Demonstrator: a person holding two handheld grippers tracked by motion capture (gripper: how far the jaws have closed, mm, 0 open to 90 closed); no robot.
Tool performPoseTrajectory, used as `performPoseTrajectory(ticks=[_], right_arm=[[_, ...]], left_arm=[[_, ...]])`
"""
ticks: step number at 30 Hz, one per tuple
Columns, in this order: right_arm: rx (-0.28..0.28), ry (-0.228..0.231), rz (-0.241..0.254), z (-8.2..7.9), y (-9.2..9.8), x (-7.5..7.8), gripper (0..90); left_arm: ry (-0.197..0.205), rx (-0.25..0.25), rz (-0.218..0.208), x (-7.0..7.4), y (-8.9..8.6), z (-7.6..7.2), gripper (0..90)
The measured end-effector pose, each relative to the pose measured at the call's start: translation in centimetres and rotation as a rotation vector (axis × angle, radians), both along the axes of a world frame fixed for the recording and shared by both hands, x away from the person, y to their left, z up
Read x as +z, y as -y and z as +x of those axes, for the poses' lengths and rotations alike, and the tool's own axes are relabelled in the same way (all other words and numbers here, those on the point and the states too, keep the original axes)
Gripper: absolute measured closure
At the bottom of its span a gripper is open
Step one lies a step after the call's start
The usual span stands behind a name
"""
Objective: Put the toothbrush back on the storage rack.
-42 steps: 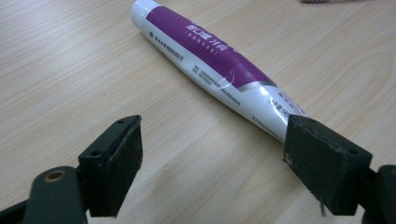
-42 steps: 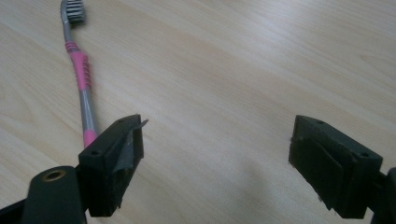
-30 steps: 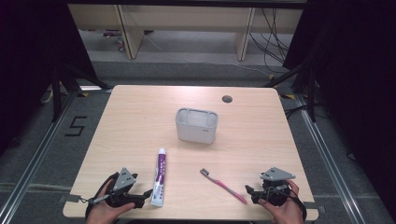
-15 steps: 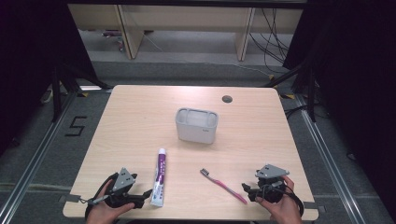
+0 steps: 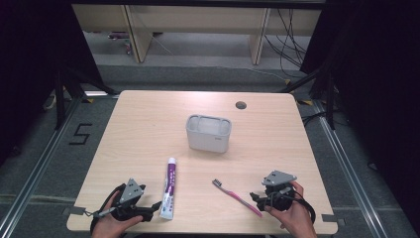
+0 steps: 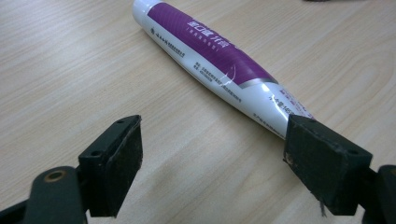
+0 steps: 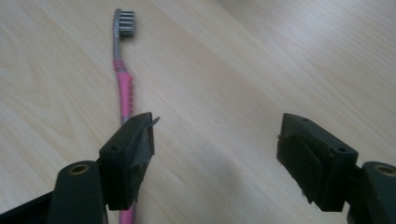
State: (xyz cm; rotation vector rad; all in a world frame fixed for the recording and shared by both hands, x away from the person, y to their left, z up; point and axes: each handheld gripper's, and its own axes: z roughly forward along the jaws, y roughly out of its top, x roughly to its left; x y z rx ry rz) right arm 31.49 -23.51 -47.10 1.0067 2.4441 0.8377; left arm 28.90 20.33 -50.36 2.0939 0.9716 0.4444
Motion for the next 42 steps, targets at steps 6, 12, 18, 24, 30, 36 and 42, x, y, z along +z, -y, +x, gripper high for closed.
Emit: performPoseTrajectory(ticks=[6, 12, 18, 24, 30, 36, 42], right_arm=[[0.057, -0.003, -0.037, 0.7, -1.6, 0.5, 36.1], [0.103, -0.069, -0.040, 1.1, -3.2, 0.6, 44.8], [0.163, -0.071, -0.109, 1.6, -4.0, 0.7, 54.4], [0.203, -0.138, -0.136, 1.6, -5.3, 0.4, 61.6], [0.238, -0.164, -0.182, 1.8, -6.1, 0.3, 67.5], [0.264, -0.193, -0.234, 2.2, -6.7, -0.1, 72.6], [0.266, -0.218, -0.256, 2.3, -7.1, -0.3, 73.6]], left_arm=[[-0.001, -0.003, 0.000, 0.0, 0.0, 0.0, 19.1], [0.007, -0.006, -0.010, -0.1, 0.0, 0.0, 19.1], [0.002, -0.006, -0.006, -0.1, 0.0, 0.0, 19.1], [0.003, -0.005, 0.009, 0.0, -0.1, 0.1, 19.1], [0.007, -0.005, -0.010, -0.1, 0.0, 0.1, 19.1], [0.006, -0.006, -0.010, -0.1, 0.0, 0.0, 19.1], [0.005, -0.007, -0.008, -0.1, 0.0, 0.0, 19.1]])
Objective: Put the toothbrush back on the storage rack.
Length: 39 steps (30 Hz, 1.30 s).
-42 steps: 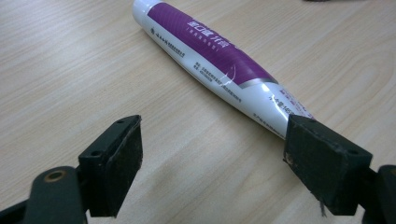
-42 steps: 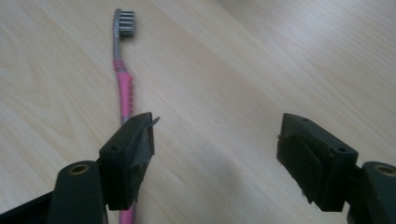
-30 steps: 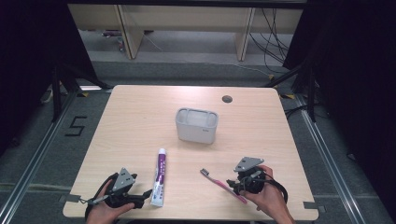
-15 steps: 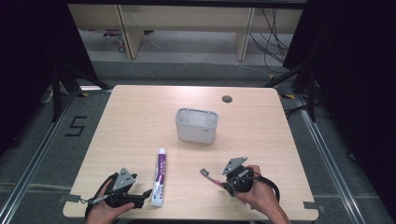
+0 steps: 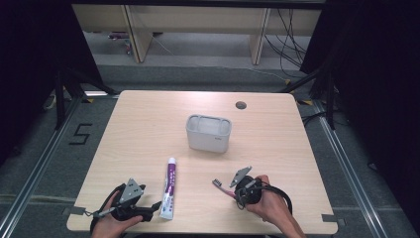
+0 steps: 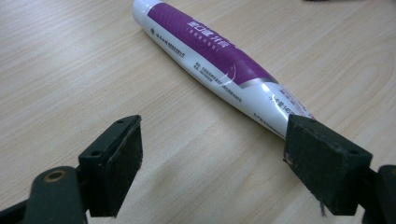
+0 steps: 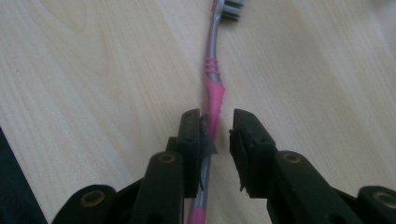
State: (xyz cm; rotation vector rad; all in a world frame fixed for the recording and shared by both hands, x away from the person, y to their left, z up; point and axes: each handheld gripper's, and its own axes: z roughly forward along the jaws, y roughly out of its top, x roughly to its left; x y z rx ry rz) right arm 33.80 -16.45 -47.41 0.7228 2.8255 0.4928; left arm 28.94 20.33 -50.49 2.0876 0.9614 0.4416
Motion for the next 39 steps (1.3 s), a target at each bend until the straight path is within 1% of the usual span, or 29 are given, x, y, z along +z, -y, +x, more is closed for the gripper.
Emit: performPoseTrajectory(ticks=[2, 3, 4, 6, 7, 8, 11, 12, 16, 17, 18, 20, 21, 22, 23, 24, 27, 28, 29, 30, 31, 32, 33, 34, 35, 36, 37, 38, 39], right_arm=[[0.022, -0.010, -0.016, 0.1, -0.3, -0.1, 73.9], [0.022, -0.010, -0.016, 0.1, -0.3, -0.1, 73.9], [0.013, -0.021, -0.027, 0.0, -0.4, -0.2, 74.4], [0.021, -0.018, -0.033, 0.1, -0.5, -0.3, 74.8], [0.011, -0.030, -0.037, 0.0, -0.6, -0.2, 75.5], [0.014, -0.033, -0.049, 0.2, -0.7, -0.3, 76.4], [0.023, -0.037, -0.053, 0.2, -0.7, -0.3, 77.7], [0.023, -0.050, -0.061, 0.3, -0.8, -0.3, 78.5], [0.028, -0.054, -0.076, 0.5, -1.0, -0.3, 78.8], [0.025, -0.061, -0.083, 0.5, -1.1, -0.3, 79.2], [0.040, -0.087, -0.104, 0.6, -1.4, -0.2, 80.6], [0.043, -0.092, -0.108, 0.7, -1.4, -0.2, 81.0], [0.031, -0.087, -0.117, 0.6, -1.6, -0.2, 81.5], [0.052, -0.105, -0.129, 0.7, -1.8, -0.1, 82.1], [0.052, -0.105, -0.129, 0.7, -1.8, -0.1, 82.1], [0.066, -0.107, -0.141, 0.8, -1.9, -0.1, 82.2], [0.063, -0.099, -0.156, 0.7, -2.0, 0.0, 82.3], [0.070, -0.103, -0.166, 0.7, -2.1, 0.0, 82.3], [0.075, -0.088, -0.189, 0.8, -2.1, 0.0, 82.3], [0.054, -0.125, -0.194, 0.7, -2.3, 0.1, 82.3], [0.054, -0.125, -0.194, 0.7, -2.3, 0.1, 82.3], [0.082, -0.106, -0.234, 1.0, -2.3, 0.0, 82.3], [0.082, -0.106, -0.234, 1.0, -2.3, 0.0, 82.3], [0.063, -0.118, -0.235, 0.9, -2.4, 0.0, 82.3], [0.075, -0.120, -0.252, 1.1, -2.4, 0.0, 82.4], [0.084, -0.123, -0.258, 1.2, -2.5, -0.2, 82.7], [0.084, -0.123, -0.258, 1.2, -2.5, -0.2, 82.7], [0.098, -0.128, -0.261, 1.3, -2.5, -0.2, 82.7], [0.098, -0.128, -0.261, 1.3, -2.5, -0.2, 82.7]], left_arm=[[0.003, 0.003, 0.004, 0.0, 0.0, 0.1, 19.1], [0.003, 0.003, 0.004, 0.0, 0.0, 0.1, 19.1], [0.002, 0.002, -0.002, 0.0, 0.0, 0.0, 19.1], [0.000, 0.001, 0.000, 0.0, 0.0, 0.0, 19.1], [-0.001, 0.001, 0.002, 0.0, 0.0, 0.0, 19.1], [-0.001, 0.001, 0.002, 0.0, 0.0, 0.0, 19.1], [0.000, 0.001, 0.000, 0.0, 0.0, 0.0, 19.1], [-0.004, 0.006, 0.002, 0.0, 0.0, 0.0, 19.1], [0.000, 0.001, 0.001, 0.0, 0.0, 0.0, 19.1], [0.000, 0.002, 0.001, 0.0, 0.0, 0.0, 19.1], [-0.001, 0.004, 0.000, 0.0, 0.0, 0.0, 19.1], [-0.004, 0.006, 0.002, 0.0, 0.0, 0.0, 19.1], [-0.001, 0.006, 0.003, 0.0, 0.0, 0.0, 19.1], [-0.003, 0.006, 0.003, 0.0, 0.0, 0.0, 19.1], [-0.003, 0.006, 0.003, 0.0, 0.0, 0.0, 19.1], [0.000, 0.001, 0.001, 0.0, 0.0, 0.0, 19.1], [0.003, 0.002, -0.001, -0.1, 0.0, 0.0, 19.1], [-0.002, 0.004, 0.008, 0.0, 0.0, 0.0, 19.1], [0.001, 0.000, 0.002, 0.0, 0.0, 0.0, 19.1], [0.003, 0.002, 0.007, 0.0, 0.0, 0.0, 19.1], [0.002, 0.001, 0.001, -0.1, 0.0, 0.0, 19.1], [-0.001, 0.002, 0.016, 0.0, 0.0, 0.0, 19.1], [-0.001, 0.002, 0.016, 0.0, 0.0, 0.0, 19.0], [-0.002, 0.000, 0.024, 0.0, -0.1, 0.0, 19.0], [-0.002, -0.001, 0.025, 0.0, 0.0, 0.0, 19.1], [-0.003, 0.003, 0.003, 0.0, 0.1, -0.1, 19.1], [-0.003, 0.003, 0.003, 0.0, 0.1, -0.1, 19.1], [-0.002, 0.001, 0.022, 0.0, 0.0, 0.0, 19.1], [-0.002, 0.001, 0.022, 0.0, 0.0, 0.0, 19.1]])
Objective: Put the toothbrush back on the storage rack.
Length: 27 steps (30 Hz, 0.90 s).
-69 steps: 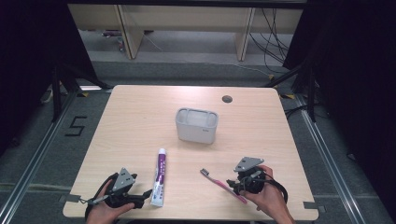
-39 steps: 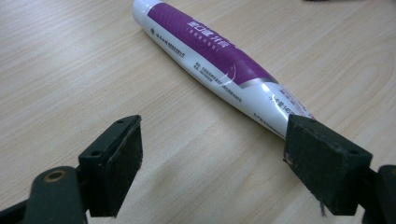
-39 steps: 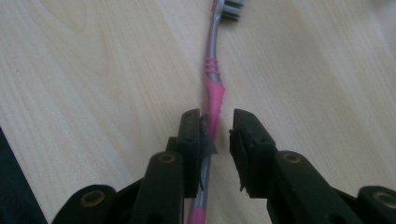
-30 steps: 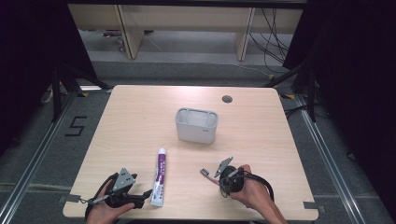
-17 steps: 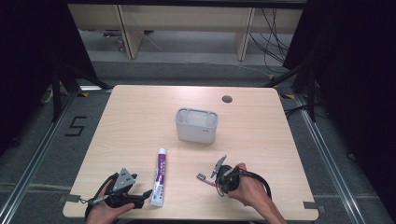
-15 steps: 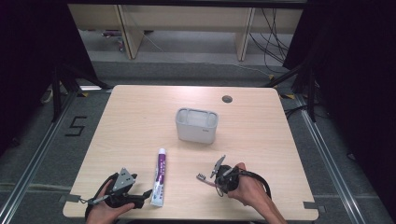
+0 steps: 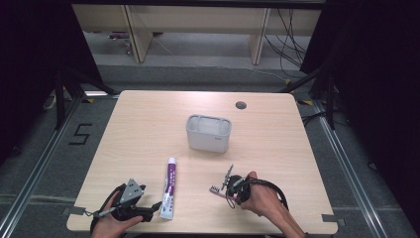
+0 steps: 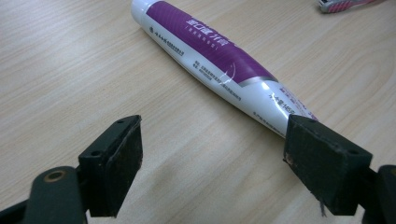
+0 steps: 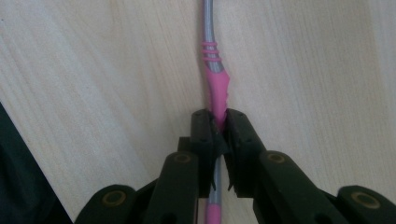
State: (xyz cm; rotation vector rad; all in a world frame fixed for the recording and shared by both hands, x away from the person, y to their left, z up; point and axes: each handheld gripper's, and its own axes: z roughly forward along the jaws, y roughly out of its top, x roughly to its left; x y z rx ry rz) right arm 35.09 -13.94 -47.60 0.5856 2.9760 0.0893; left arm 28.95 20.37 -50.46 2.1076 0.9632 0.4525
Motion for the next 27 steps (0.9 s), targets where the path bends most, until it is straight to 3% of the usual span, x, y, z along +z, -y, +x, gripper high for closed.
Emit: performPoseTrajectory(ticks=[1, 2, 7, 8, 9, 10, 12, 13, 15, 19, 21, 22, 23, 26, 27], right_arm=[[-0.014, -0.004, -0.003, -0.1, -0.1, 0.0, 82.8], [0.008, 0.012, -0.012, 0.0, -0.1, 0.0, 83.0], [0.024, 0.016, -0.014, -0.2, -0.2, 0.0, 83.3], [0.032, 0.024, -0.017, -0.2, -0.1, -0.1, 83.4], [0.045, 0.025, -0.017, -0.2, -0.1, -0.1, 83.5], [0.011, 0.020, -0.014, -0.4, 0.0, 0.0, 83.5], [0.024, 0.020, -0.004, -0.4, 0.2, 0.2, 83.5], [0.005, 0.035, 0.015, -0.4, 0.6, 0.6, 83.5], [0.002, 0.032, 0.022, -0.4, 0.8, 0.7, 83.5], [-0.038, 0.074, 0.067, -0.4, 1.5, 1.5, 83.6], [-0.050, 0.078, 0.111, -0.4, 1.9, 1.8, 83.7], [-0.028, 0.093, 0.131, -0.2, 2.2, 2.0, 83.7], [-0.045, 0.112, 0.160, -0.3, 2.5, 2.3, 83.7], [-0.052, 0.132, 0.189, -0.1, 2.9, 2.7, 83.7], [-0.058, 0.139, 0.194, -0.1, 3.1, 2.9, 83.7]], left_arm=[[-0.001, -0.001, 0.002, 0.0, 0.0, 0.0, 19.1], [-0.001, 0.003, -0.018, -0.1, 0.1, -0.1, 19.1], [-0.001, -0.002, 0.002, 0.0, 0.0, 0.0, 19.1], [-0.002, 0.003, -0.018, -0.1, 0.1, -0.1, 19.1], [-0.001, -0.003, 0.003, 0.0, 0.0, 0.0, 19.1], [-0.001, -0.001, 0.002, 0.0, 0.0, 0.0, 19.1], [-0.003, 0.004, -0.019, -0.1, 0.1, 0.0, 19.1], [-0.003, 0.000, 0.001, 0.0, 0.0, 0.0, 19.1], [-0.002, 0.000, 0.002, 0.0, 0.0, 0.0, 19.1], [-0.003, 0.000, 0.001, 0.0, 0.0, 0.0, 19.1], [-0.004, 0.006, -0.018, -0.1, 0.1, 0.0, 19.1], [-0.003, 0.006, -0.020, -0.1, 0.1, 0.0, 19.1], [-0.003, 0.002, -0.001, 0.0, 0.0, 0.0, 19.1], [-0.003, 0.006, -0.021, -0.1, 0.1, 0.0, 19.1], [-0.001, 0.001, 0.002, 0.0, 0.0, 0.0, 19.1]])
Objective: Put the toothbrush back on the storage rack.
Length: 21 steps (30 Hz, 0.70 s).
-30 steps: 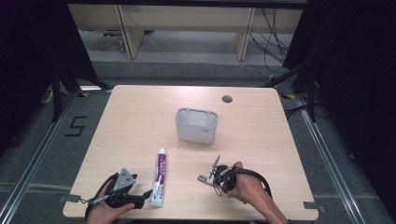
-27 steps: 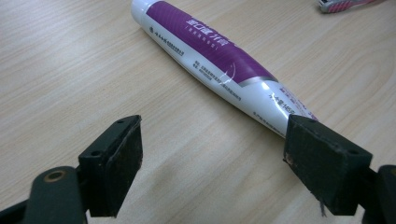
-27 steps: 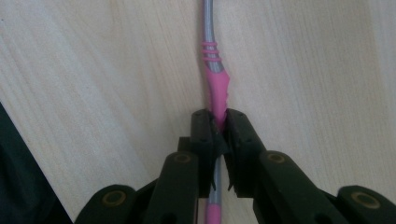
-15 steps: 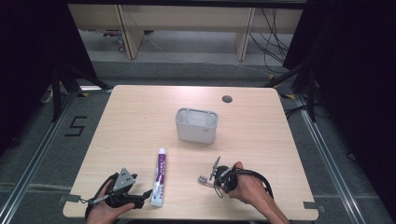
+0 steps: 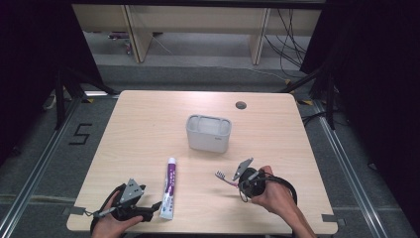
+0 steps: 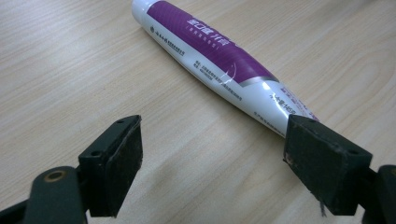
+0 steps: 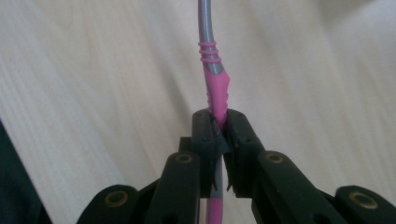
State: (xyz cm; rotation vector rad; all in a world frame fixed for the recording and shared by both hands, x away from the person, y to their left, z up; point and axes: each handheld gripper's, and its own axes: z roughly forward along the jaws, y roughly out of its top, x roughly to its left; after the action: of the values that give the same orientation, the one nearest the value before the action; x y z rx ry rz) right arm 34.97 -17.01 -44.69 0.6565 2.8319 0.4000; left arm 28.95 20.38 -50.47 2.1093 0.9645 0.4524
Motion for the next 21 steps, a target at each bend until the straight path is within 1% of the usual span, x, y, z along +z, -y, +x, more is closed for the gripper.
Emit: performPoseTrajectory(ticks=[1, 2, 3, 4, 5, 6, 7, 8, 9, 10, 11, 12, 13, 14, 16, 17, 18, 19, 20, 21], right_arm=[[-0.003, 0.012, 0.021, 0.1, 0.3, 0.3, 83.7], [0.014, 0.017, 0.018, 0.2, 0.4, 0.4, 83.7], [0.007, 0.030, 0.026, 0.2, 0.5, 0.6, 83.7], [0.003, 0.036, 0.054, 0.4, 0.8, 0.9, 83.7], [0.003, 0.036, 0.054, 0.4, 0.8, 0.9, 83.7], [-0.009, 0.048, 0.073, 0.5, 0.9, 1.1, 83.7], [-0.011, 0.052, 0.085, 0.6, 1.1, 1.3, 83.7], [-0.017, 0.070, 0.118, 0.9, 1.4, 1.6, 83.7], [-0.017, 0.070, 0.118, 0.9, 1.4, 1.6, 83.7], [-0.026, 0.078, 0.142, 1.1, 1.6, 1.8, 83.7], [-0.026, 0.078, 0.142, 1.1, 1.6, 1.8, 83.7], [-0.027, 0.084, 0.162, 1.3, 1.8, 2.0, 83.7], [-0.027, 0.084, 0.162, 1.3, 1.8, 2.0, 83.7], [-0.050, 0.098, 0.188, 1.5, 2.0, 2.2, 83.7], [-0.052, 0.103, 0.196, 1.6, 2.1, 2.2, 83.7], [-0.041, 0.124, 0.209, 2.0, 2.3, 2.4, 83.7], [-0.053, 0.119, 0.247, 2.1, 2.3, 2.6, 83.7], [-0.053, 0.119, 0.247, 2.1, 2.3, 2.6, 83.7], [-0.066, 0.132, 0.276, 2.2, 2.3, 2.7, 83.7], [-0.079, 0.120, 0.290, 2.3, 2.3, 3.0, 83.7]], left_arm=[[0.000, 0.000, 0.001, 0.0, 0.0, 0.0, 19.1], [0.000, 0.002, -0.006, 0.0, 0.0, 0.0, 19.1], [0.000, 0.006, -0.019, 0.0, 0.1, 0.0, 19.1], [-0.001, 0.006, -0.019, 0.0, 0.1, 0.0, 19.1], [-0.001, 0.006, -0.019, 0.0, 0.1, 0.0, 19.1], [0.000, -0.002, 0.001, 0.0, 0.0, 0.0, 19.1], [0.001, 0.000, -0.001, 0.0, 0.0, 0.0, 19.1], [0.001, 0.007, -0.020, 0.0, 0.1, 0.0, 19.1], [0.001, 0.007, -0.020, 0.0, 0.1, 0.0, 19.1], [0.000, 0.002, -0.010, 0.0, 0.0, 0.0, 19.1], [0.000, 0.002, -0.010, 0.0, 0.0, 0.0, 19.1], [0.000, 0.001, -0.007, 0.0, 0.0, 0.0, 19.1], [0.000, 0.001, -0.007, 0.0, 0.0, 0.0, 19.1], [-0.001, -0.010, 0.017, 0.1, -0.2, 0.1, 19.1], [0.000, -0.011, 0.018, 0.1, -0.2, 0.1, 19.1], [0.001, -0.011, 0.020, 0.1, -0.2, 0.1, 19.1], [-0.003, -0.013, 0.021, 0.1, -0.3, 0.1, 19.1], [-0.003, -0.013, 0.021, 0.1, -0.3, 0.1, 19.1], [-0.003, -0.009, 0.020, 0.1, -0.2, 0.1, 19.1], [-0.002, -0.003, -0.003, 0.0, -0.1, 0.0, 19.1]])
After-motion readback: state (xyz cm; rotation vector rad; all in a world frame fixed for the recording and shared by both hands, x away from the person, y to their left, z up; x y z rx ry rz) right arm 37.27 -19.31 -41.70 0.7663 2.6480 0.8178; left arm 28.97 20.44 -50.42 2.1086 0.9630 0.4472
